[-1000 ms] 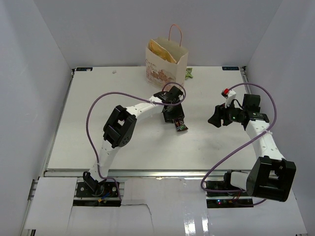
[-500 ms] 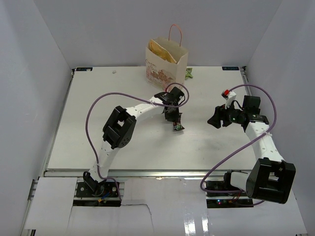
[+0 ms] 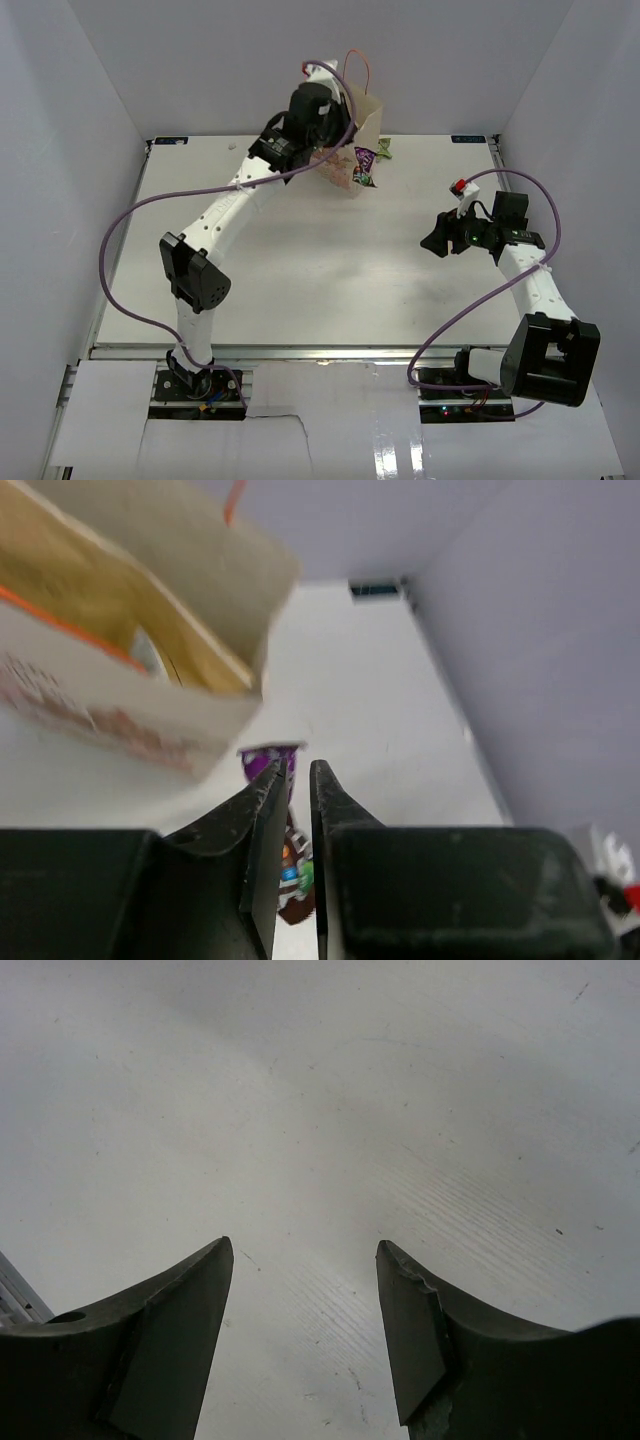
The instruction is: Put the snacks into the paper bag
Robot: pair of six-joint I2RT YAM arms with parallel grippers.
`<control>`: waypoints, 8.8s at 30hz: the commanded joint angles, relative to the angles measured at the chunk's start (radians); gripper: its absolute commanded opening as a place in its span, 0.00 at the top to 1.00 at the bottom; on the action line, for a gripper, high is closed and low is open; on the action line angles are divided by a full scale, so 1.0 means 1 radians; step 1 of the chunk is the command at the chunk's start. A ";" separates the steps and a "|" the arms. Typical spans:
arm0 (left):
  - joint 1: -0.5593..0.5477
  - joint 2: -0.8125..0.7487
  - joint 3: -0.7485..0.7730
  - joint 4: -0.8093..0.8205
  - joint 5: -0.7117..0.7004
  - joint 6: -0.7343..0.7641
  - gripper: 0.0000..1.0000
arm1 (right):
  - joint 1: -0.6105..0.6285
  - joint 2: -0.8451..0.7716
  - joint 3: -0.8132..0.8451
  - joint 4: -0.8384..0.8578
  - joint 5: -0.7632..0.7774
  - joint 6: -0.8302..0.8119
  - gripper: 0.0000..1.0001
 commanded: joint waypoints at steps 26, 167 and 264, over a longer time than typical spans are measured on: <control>0.122 -0.636 -1.052 0.500 0.223 0.059 0.05 | 0.427 0.401 0.218 0.347 0.403 0.710 0.08; 0.119 -0.871 -1.419 0.547 0.235 -0.111 0.02 | 0.206 0.828 1.048 0.240 0.280 0.585 0.26; 0.139 -0.814 -1.384 0.573 0.332 -0.142 0.02 | 0.455 0.632 1.298 0.071 0.494 0.148 0.10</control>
